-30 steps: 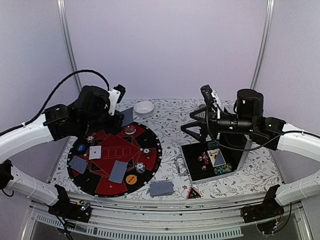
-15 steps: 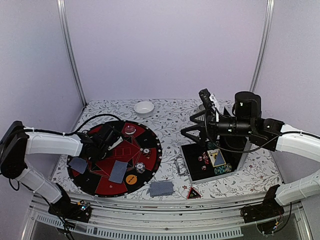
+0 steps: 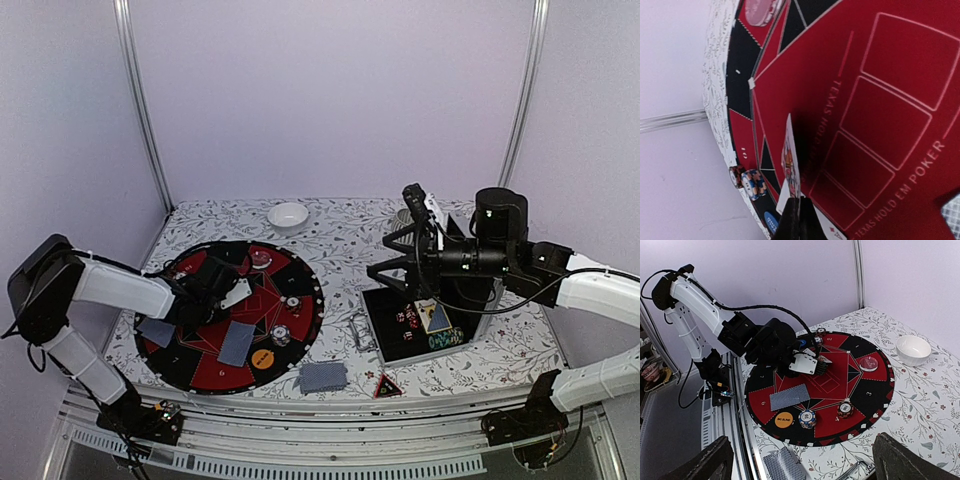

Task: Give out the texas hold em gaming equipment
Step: Flop the poker card into the community card area.

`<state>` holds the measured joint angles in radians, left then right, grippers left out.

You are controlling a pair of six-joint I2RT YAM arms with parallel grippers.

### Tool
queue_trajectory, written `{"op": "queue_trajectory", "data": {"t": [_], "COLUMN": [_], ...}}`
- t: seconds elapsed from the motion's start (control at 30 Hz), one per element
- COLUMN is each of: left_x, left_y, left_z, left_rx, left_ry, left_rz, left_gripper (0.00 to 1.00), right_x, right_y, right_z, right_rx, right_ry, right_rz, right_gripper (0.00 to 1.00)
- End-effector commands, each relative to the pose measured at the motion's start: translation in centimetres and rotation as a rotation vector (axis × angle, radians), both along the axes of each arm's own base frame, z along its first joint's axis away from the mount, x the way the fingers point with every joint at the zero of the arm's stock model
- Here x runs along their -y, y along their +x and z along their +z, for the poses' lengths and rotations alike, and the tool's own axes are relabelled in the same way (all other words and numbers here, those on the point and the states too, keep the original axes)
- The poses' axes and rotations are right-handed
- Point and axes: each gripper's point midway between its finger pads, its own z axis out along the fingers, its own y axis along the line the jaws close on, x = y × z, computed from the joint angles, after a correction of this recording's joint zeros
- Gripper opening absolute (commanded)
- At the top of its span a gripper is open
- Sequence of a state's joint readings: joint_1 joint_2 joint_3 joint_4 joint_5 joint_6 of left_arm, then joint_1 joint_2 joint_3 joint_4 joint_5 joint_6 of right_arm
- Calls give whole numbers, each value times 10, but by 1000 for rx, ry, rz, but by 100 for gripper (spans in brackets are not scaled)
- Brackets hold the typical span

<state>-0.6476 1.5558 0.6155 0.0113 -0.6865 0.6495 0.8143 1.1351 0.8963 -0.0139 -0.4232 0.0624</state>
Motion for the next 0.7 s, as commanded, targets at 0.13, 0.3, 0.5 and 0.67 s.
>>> {"op": "queue_trajectory", "data": {"t": [0.13, 0.3, 0.5, 0.67], "left_x": [11, 8, 7, -1], "left_y": [-23, -32, -37, -47], "left_z": [-41, -49, -55, -65], "left_rx": [-239, -300, -357, -415], "left_ry": [-77, -75, -103, -93], "left_rz": [18, 38, 75, 85], "left_gripper": [0, 0, 0, 0], "right_x": [13, 14, 13, 13], "right_y": [-5, -5, -4, -5], "right_z": [6, 9, 10, 11], "right_rx": [46, 47, 47, 47], "right_ry": [19, 26, 28, 29], "right_rz": [-16, -19, -18, -18], "right_gripper": [99, 99, 99, 99]}}
